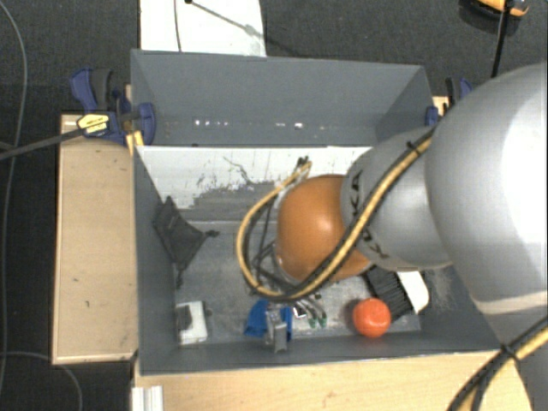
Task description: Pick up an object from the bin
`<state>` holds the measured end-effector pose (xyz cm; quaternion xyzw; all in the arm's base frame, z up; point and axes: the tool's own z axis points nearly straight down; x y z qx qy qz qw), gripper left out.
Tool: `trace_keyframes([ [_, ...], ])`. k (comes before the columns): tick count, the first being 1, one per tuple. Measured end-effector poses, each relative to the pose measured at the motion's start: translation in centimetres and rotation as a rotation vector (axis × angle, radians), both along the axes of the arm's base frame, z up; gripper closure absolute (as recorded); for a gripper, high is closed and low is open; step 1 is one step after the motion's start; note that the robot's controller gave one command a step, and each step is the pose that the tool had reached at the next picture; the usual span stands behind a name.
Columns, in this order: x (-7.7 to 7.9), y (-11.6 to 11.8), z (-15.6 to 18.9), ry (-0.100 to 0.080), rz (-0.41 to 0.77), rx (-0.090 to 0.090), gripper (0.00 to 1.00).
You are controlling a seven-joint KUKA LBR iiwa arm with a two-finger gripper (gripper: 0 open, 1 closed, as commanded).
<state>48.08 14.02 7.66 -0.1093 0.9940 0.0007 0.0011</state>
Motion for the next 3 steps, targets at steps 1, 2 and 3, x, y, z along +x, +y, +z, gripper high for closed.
trace_keyframes([
  [1, -0.05, -6.17, -0.37, -0.007, 0.215, 0.001, 1.0],
  [2, -0.06, -6.16, -0.37, -0.007, 0.215, 0.001, 1.0],
  [3, -0.12, -6.14, -0.18, -0.007, 0.214, 0.001, 1.0],
])
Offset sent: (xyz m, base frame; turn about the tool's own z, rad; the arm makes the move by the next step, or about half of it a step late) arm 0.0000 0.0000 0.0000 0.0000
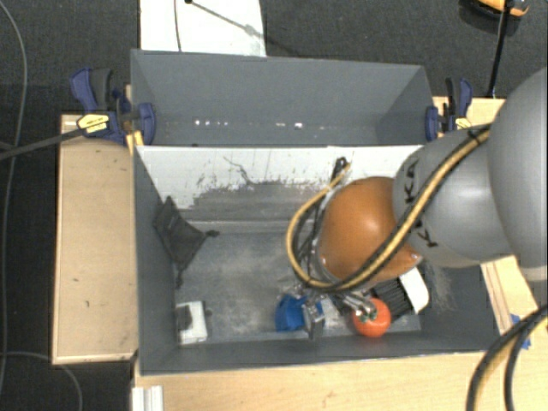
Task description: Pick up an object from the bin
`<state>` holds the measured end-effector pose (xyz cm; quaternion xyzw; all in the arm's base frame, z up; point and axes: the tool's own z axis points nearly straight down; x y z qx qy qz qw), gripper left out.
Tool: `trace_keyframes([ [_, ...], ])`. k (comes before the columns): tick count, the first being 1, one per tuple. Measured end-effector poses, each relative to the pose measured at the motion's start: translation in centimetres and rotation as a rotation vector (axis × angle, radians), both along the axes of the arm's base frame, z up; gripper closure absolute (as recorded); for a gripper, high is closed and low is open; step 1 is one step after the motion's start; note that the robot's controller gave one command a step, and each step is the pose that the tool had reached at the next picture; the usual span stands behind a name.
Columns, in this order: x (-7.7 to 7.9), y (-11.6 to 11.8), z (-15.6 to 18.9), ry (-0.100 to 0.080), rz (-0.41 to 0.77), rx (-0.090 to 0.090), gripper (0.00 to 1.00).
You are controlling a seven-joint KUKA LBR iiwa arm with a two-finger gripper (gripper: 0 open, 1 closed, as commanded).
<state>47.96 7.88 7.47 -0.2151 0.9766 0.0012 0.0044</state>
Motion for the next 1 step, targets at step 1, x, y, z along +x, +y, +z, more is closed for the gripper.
trace_keyframes([
  [1, -0.04, -0.02, 0.5, 0.001, -0.001, -0.001, 1.0],
])
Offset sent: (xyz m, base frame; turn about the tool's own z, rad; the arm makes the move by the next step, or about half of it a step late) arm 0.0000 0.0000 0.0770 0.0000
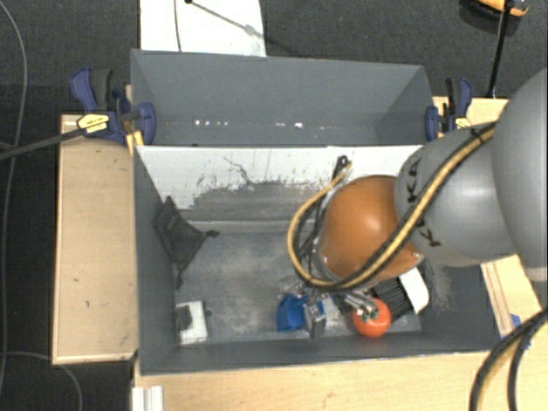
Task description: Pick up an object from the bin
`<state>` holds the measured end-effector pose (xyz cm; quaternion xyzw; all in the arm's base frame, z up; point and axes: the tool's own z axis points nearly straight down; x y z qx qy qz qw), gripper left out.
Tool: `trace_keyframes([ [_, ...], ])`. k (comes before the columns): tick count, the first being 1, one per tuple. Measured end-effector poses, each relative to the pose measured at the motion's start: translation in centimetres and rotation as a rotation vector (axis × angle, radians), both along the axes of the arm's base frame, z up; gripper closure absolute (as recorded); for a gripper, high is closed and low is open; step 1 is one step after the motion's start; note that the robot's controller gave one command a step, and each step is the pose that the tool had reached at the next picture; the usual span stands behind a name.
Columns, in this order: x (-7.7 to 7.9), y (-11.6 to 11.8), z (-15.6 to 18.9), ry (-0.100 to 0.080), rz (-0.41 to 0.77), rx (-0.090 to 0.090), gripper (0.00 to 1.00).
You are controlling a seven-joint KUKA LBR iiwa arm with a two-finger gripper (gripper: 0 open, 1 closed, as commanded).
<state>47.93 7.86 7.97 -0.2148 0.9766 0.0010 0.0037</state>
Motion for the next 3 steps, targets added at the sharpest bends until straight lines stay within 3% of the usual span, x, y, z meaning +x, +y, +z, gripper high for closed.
trace_keyframes([
  [3, -0.1, 0.0, 4.4, 0.004, -0.003, 0.0, 1.0],
])
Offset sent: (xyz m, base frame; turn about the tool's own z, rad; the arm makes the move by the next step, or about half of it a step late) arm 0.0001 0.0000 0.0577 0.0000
